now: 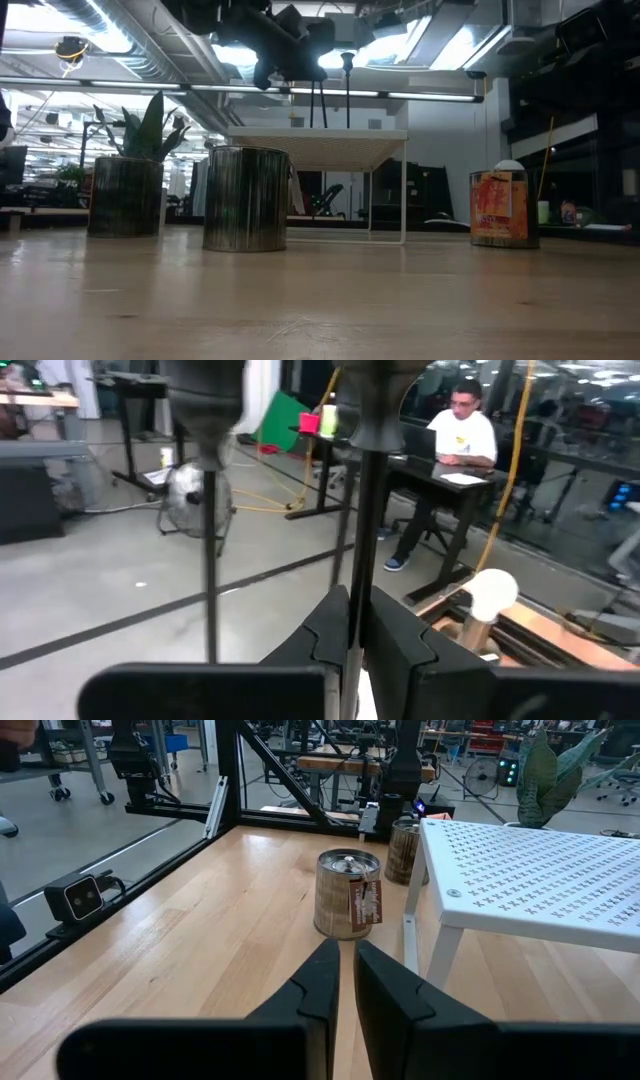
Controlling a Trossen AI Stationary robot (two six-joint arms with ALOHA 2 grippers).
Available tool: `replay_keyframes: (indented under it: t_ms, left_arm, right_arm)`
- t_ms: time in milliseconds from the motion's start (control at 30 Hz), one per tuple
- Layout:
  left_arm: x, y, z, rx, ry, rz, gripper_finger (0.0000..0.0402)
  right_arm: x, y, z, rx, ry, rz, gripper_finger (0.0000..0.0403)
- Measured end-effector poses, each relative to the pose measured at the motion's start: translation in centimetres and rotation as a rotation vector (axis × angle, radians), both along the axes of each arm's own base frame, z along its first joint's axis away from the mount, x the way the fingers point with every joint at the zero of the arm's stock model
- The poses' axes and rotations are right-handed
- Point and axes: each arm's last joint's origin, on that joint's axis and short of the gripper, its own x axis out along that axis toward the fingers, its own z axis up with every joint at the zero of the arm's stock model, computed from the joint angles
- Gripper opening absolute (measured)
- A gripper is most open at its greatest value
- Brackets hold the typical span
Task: Pick & Place candle stick holders
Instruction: Put the black candle holder on the shelf
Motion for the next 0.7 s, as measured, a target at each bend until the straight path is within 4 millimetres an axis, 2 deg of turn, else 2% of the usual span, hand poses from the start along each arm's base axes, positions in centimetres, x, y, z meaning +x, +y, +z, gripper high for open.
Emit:
replay_keyframes:
  t_ms: [300, 700]
  left_arm:
    - [1.2, 0.5, -2.0, -0.008, 0.047, -0.008, 0.0015]
    - [1.2, 0.6, -1.9, 0.049, 0.074, 0.019, 0.0017]
  right_arm:
    - [0.0, 0.0, 0.0, 0.000, 0.000, 0.000, 0.0039]
    - [0.0, 0.0, 0.0, 0.000, 0.000, 0.000, 0.0039]
